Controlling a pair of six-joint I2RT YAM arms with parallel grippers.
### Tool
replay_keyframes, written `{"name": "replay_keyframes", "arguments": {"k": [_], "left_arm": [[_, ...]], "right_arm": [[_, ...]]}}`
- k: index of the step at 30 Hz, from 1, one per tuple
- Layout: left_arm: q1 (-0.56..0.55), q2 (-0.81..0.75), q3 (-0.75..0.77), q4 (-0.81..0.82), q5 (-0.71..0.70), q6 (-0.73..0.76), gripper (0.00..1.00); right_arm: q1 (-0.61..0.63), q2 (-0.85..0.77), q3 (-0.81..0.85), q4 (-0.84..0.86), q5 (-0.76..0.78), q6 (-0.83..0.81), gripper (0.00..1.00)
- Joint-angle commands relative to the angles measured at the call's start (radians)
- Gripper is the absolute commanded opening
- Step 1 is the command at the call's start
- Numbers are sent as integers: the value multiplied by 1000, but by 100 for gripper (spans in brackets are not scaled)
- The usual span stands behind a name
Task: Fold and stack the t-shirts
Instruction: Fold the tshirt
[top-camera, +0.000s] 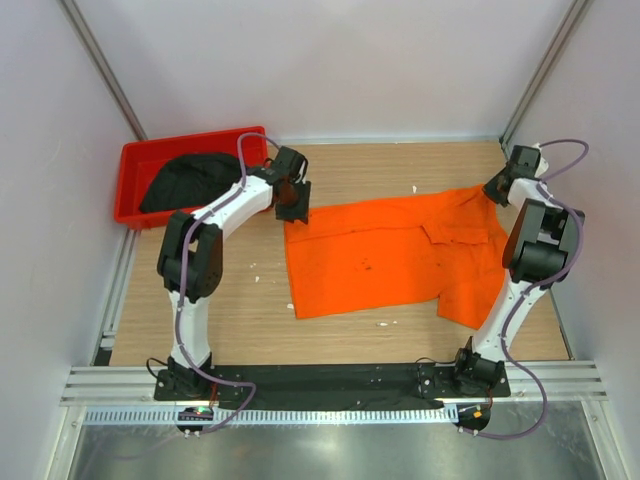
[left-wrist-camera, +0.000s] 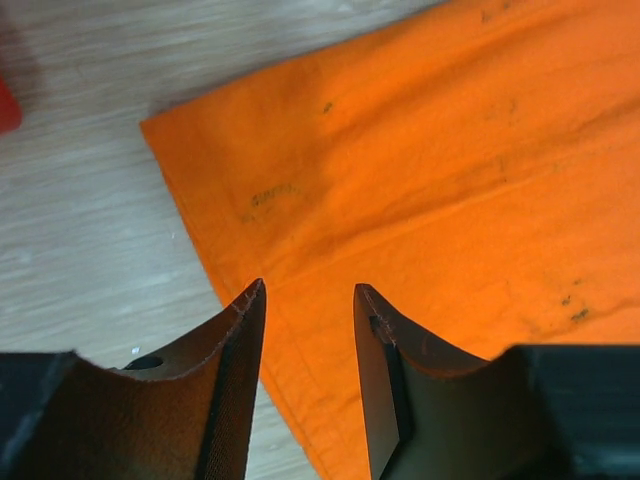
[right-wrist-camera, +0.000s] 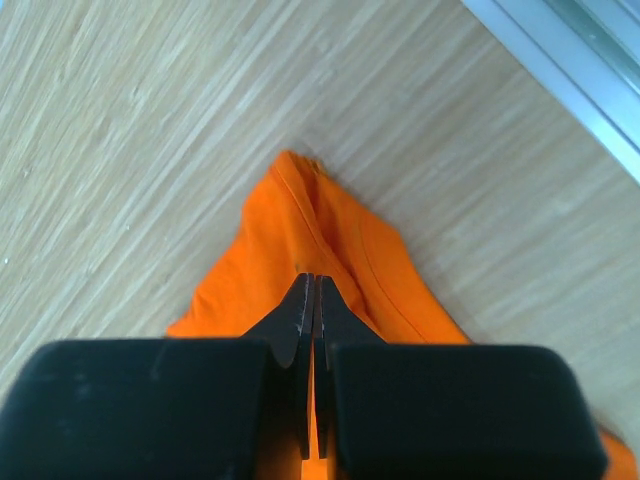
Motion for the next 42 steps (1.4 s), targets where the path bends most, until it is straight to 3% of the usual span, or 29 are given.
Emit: {"name": "replay_keyframes", "arguments": {"k": [1,15,22,27,28,29,33,38,42], "left_arm": [[5,51,75,64,12,-8,41],[37,278,204,7,-6,-43,38],[48,356,343,-59,-12,-11,40],[22,263,372,-85,-6,-14,53],[8,245,374,-86,-3,-14,54],[-1,205,374,-97,-2,-13,56],[-38,116,368,-126,24,-22,57],[-71,25,297,-114,67,-19,54],[-77,-32,195,-95,127,-32,52]], "right_arm": [[16,45,93,48,-3,22,1],[13,249,262,-84,152,52,1],[23,394,569,-267,129,-7,2],[30,326,701,-430,192,-72,17],[31,268,695,-458,201,-99,21],[31,235,670,-472,220,-109,31],[30,50,517,-483,284,-130,48],[45,-87,301,-470,102,-90,50],[78,-139,152,-437,-55,-58,45]]}}
